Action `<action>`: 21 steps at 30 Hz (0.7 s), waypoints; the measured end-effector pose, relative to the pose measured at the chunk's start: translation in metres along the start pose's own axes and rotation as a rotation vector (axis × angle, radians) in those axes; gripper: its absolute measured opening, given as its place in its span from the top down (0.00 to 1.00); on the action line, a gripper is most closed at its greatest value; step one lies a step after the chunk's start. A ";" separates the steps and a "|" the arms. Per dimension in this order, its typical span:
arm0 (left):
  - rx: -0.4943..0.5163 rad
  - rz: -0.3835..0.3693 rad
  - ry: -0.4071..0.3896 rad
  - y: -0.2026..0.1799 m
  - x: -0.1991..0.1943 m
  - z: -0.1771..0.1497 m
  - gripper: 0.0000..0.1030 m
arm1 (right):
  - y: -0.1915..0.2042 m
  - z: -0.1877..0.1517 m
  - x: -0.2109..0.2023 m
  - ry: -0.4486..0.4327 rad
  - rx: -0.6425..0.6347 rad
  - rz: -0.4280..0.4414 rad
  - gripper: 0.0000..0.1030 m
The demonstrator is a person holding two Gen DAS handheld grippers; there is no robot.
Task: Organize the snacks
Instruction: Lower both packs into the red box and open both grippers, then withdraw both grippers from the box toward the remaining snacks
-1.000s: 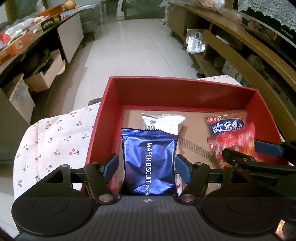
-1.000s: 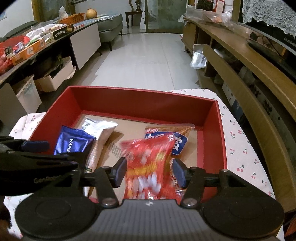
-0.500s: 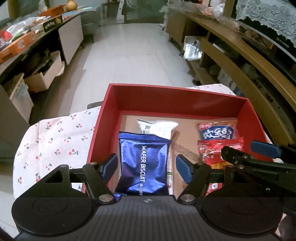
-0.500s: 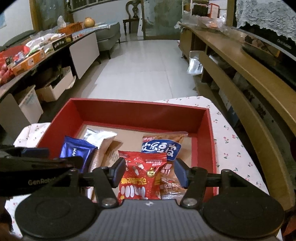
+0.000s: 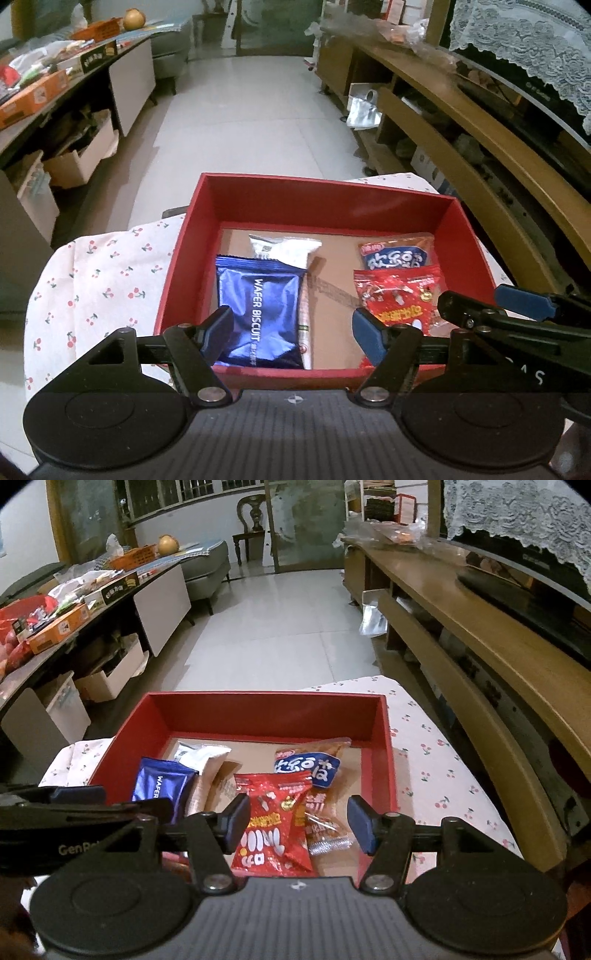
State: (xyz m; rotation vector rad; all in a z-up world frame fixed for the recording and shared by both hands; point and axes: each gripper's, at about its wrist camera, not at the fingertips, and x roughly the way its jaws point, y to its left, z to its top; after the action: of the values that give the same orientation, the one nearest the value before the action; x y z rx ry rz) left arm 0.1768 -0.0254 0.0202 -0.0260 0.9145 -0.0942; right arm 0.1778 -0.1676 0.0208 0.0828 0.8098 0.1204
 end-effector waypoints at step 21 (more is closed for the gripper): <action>0.013 -0.038 0.008 -0.007 -0.019 -0.018 0.25 | -0.007 -0.017 -0.023 0.016 0.025 0.030 0.36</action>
State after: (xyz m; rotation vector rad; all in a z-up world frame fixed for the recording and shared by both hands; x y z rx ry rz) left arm 0.1505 -0.0301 0.0248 -0.0305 0.9216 -0.1358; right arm 0.1500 -0.1776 0.0245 0.1176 0.8262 0.1391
